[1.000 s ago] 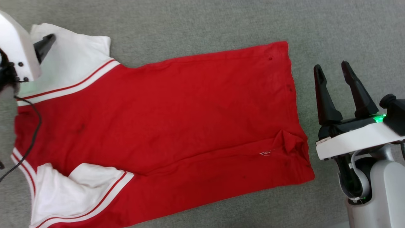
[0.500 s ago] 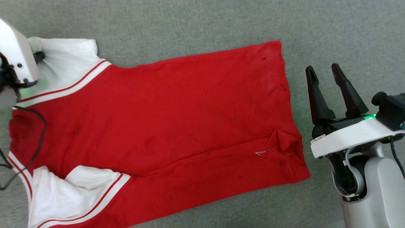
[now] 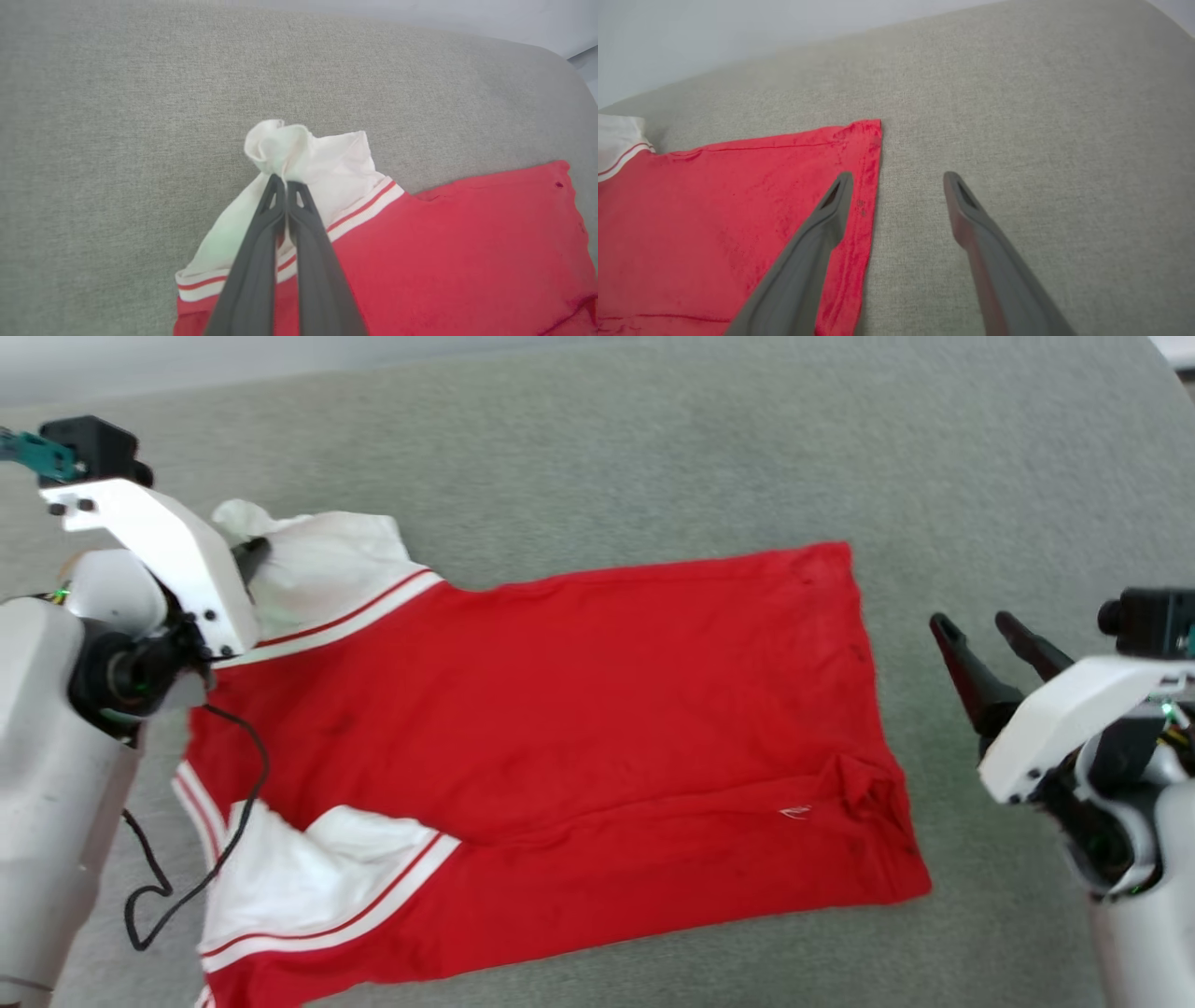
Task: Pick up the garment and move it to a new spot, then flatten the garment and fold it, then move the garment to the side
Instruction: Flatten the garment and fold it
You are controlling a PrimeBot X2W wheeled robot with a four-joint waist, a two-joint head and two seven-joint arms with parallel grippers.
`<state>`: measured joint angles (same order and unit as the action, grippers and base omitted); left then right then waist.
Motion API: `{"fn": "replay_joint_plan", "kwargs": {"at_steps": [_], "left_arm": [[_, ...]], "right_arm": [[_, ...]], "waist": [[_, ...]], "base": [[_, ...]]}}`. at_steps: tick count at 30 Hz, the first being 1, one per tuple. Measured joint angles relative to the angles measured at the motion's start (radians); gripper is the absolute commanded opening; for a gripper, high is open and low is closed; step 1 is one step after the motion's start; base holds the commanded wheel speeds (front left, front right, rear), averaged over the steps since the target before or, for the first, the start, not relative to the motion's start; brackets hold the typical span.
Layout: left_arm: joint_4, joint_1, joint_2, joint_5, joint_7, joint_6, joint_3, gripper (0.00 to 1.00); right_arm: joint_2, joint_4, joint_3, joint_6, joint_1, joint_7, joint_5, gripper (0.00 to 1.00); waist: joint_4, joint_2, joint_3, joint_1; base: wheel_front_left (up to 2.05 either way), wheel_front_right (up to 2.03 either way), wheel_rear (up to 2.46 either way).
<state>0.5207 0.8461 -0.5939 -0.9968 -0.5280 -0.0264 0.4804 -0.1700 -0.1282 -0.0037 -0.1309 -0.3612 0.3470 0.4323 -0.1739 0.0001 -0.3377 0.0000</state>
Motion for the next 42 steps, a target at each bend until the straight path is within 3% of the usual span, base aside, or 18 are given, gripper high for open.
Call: {"fn": "replay_joint_plan", "kwargs": {"at_steps": [4, 9, 23, 24, 25, 26, 35, 42], "left_arm": [[-0.020, -0.001, 0.020, 0.009, 0.015, 0.002, 0.015, 0.00], [-0.047, 0.029, 0.043, 0.027, 0.028, 0.009, 0.030, 0.00], [-0.066, 0.145, 0.078, 0.070, 0.046, 0.031, 0.059, 0.00], [-0.064, 0.148, 0.078, 0.072, 0.047, 0.033, 0.060, 0.00], [-0.062, 0.150, 0.079, 0.072, 0.047, 0.035, 0.061, 0.00], [-0.060, 0.152, 0.078, 0.074, 0.048, 0.036, 0.061, 0.00], [-0.030, 0.154, 0.071, 0.077, 0.076, 0.053, 0.061, 0.00], [-0.042, 0.053, 0.048, 0.052, 0.134, 0.051, 0.036, 0.00]], "right_arm": [[-0.039, -0.092, -0.010, 0.000, -0.081, 0.176, 0.024, 1.00], [-0.053, -0.204, -0.009, 0.000, -0.218, 0.317, 0.026, 1.00], [-0.040, -0.478, 0.034, 0.000, -0.515, 0.468, -0.009, 1.00], [-0.041, -0.494, 0.039, 0.000, -0.530, 0.486, -0.009, 0.69], [-0.041, -0.502, 0.045, 0.000, -0.544, 0.496, -0.009, 0.09], [-0.042, -0.508, 0.052, 0.000, -0.553, 0.500, -0.010, 0.00], [-0.058, -0.561, 0.108, 0.000, -0.586, 0.502, -0.005, 0.00], [-0.088, -0.468, 0.132, 0.000, -0.514, 0.419, 0.025, 0.00]], "waist": [[0.045, 0.0000, 0.023, 0.0000], [0.089, 0.0000, 0.006, 0.0000], [0.151, -0.0001, -0.143, 0.0001], [0.153, -0.0001, -0.153, 0.0000], [0.154, -0.0001, -0.161, 0.0000], [0.154, 0.0000, -0.167, 0.0000], [0.150, -0.0001, -0.146, 0.0001], [0.147, 0.0000, -0.055, 0.0001]], "base": [[0.00, 0.00, 0.00], [0.00, 0.00, 0.00], [0.00, 0.00, 0.00], [0.00, 0.00, 0.00], [0.00, 0.00, 0.00], [0.00, 0.00, 0.00], [0.00, 0.00, 0.00], [0.00, 0.00, 0.00]]}}
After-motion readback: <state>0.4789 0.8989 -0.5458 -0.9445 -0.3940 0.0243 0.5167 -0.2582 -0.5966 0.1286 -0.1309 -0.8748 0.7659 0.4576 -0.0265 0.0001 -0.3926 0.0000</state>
